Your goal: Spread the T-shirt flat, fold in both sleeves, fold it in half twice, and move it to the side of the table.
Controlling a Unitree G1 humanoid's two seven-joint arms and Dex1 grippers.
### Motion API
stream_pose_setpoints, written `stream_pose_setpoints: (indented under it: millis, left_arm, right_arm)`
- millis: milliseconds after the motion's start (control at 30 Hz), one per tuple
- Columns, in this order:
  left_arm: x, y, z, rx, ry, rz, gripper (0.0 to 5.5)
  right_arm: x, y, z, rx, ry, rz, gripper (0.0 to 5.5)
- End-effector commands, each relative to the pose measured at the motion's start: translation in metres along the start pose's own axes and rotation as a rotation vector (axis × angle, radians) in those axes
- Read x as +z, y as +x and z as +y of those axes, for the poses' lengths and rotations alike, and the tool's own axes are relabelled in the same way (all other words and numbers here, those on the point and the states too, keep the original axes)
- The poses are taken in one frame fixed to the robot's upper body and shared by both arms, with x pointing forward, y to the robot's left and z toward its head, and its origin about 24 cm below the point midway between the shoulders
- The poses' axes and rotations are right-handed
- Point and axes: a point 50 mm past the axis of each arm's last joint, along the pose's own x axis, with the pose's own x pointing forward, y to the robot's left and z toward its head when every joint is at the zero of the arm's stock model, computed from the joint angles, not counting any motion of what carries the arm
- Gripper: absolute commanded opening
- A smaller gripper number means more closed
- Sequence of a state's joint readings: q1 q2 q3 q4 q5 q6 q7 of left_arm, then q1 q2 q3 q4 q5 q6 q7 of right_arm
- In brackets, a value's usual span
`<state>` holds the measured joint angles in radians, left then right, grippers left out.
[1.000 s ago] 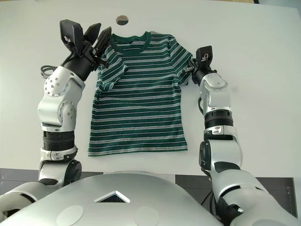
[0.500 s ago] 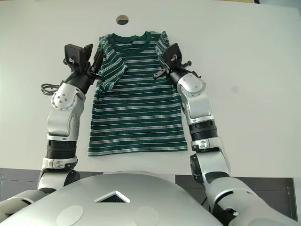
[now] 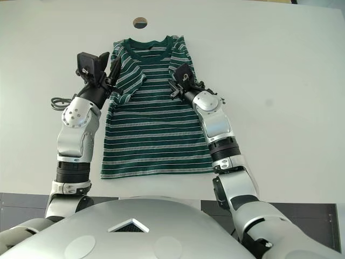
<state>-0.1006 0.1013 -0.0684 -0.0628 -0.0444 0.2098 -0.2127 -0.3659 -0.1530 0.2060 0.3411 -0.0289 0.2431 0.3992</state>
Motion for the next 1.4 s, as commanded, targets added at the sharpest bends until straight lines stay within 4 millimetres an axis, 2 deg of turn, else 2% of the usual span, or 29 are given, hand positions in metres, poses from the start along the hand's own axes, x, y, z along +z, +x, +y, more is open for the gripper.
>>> stream_pose_setpoints:
  millis: [33,100,200,300,400,500,633,833,1033,1267,1400]
  left_arm:
    - [0.005,-0.014,0.001,-0.138,0.242,-0.059,1.63]
    - [0.009,-0.031,0.008,-0.291,0.377,-0.084,1.63]
    - [0.007,-0.054,0.026,-0.456,0.575,-0.054,1.63]
    - [0.001,-0.082,0.048,-0.632,0.725,0.014,1.63]
    - [0.0,-0.102,0.064,-0.77,0.821,0.108,2.14]
    - [-0.005,-0.122,0.074,-0.945,0.896,0.254,2.72]
    - [-0.009,-0.142,0.081,-1.086,0.906,0.392,2.85]
    - [-0.022,-0.151,0.073,-1.156,0.852,0.409,2.85]
    - [-0.029,-0.149,0.05,-1.197,0.794,0.322,2.85]
    - [-0.036,-0.142,0.04,-1.229,0.789,0.303,2.85]
    - [-0.036,-0.14,0.039,-1.246,0.795,0.315,2.9]
  right_arm:
    - [0.029,-0.033,-0.009,-0.002,-0.109,-0.217,2.27]
    - [0.037,-0.063,-0.018,0.032,-0.231,-0.293,2.27]
    - [0.036,-0.099,-0.03,0.106,-0.394,-0.309,2.27]
    - [0.016,-0.133,-0.046,0.171,-0.719,-0.195,2.59]
    - [-0.009,-0.158,-0.058,0.301,-1.088,-0.011,3.19]
    - [-0.025,-0.175,-0.059,0.449,-1.258,0.089,3.67]
    - [-0.044,-0.189,-0.044,0.622,-1.328,0.133,3.67]
    - [-0.049,-0.194,-0.024,0.733,-1.342,0.098,3.67]
    - [-0.061,-0.2,0.001,0.848,-1.326,0.057,3.67]
    - [-0.063,-0.197,0.013,0.919,-1.337,0.02,3.67]
    - [-0.064,-0.196,0.016,0.948,-1.337,0.029,3.04]
